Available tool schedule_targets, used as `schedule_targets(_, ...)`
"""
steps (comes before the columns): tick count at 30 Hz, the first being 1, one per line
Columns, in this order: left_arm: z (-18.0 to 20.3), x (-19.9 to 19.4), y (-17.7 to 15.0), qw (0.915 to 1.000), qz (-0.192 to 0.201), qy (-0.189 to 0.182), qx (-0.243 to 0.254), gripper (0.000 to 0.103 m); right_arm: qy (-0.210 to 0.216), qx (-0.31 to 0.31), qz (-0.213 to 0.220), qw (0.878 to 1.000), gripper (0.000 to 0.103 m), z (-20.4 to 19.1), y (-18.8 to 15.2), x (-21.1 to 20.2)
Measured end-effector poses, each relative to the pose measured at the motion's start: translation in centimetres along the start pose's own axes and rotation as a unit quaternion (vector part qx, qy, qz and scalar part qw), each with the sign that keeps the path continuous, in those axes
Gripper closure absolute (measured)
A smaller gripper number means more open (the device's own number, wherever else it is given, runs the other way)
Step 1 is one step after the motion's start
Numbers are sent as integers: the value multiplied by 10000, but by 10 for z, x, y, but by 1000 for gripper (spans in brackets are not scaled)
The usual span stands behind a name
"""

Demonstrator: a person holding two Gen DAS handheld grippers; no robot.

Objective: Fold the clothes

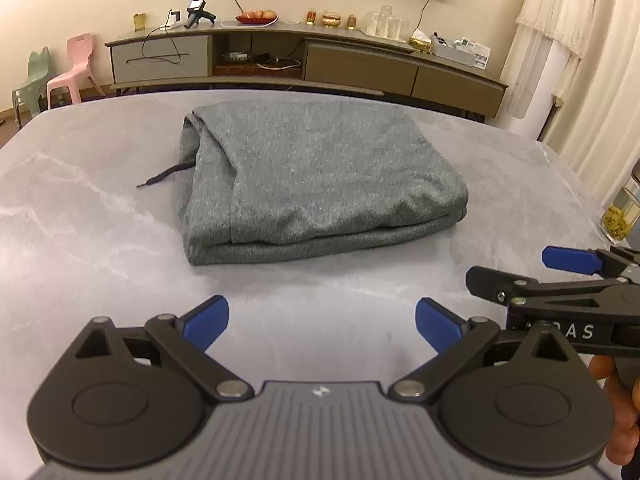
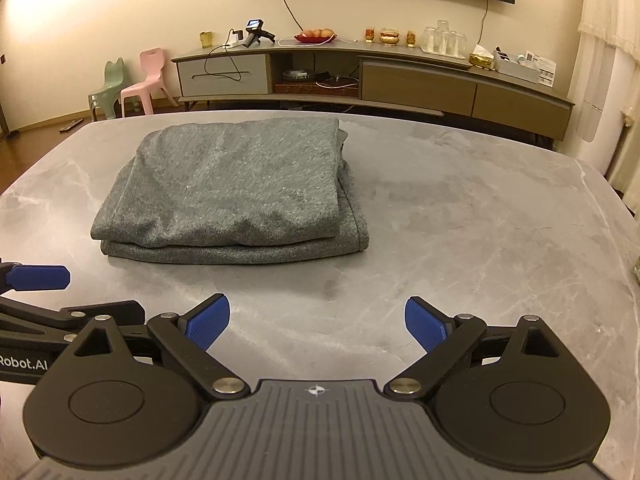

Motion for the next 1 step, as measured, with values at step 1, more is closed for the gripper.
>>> schedule_targets(1, 0, 1, -1, 10000, -16, 1, -12, 0, 1, -14, -4, 10000, 8, 0, 0, 0)
Point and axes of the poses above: each gripper's, at about its wrist camera, not at the fingertips, and x roughly the way its jaws point, z to its right, y to its top, the point moved 4 cm from there along x, roughly the way its jaws point, and after that the axes turned 6 degrees about y, right-handed, at the moved point
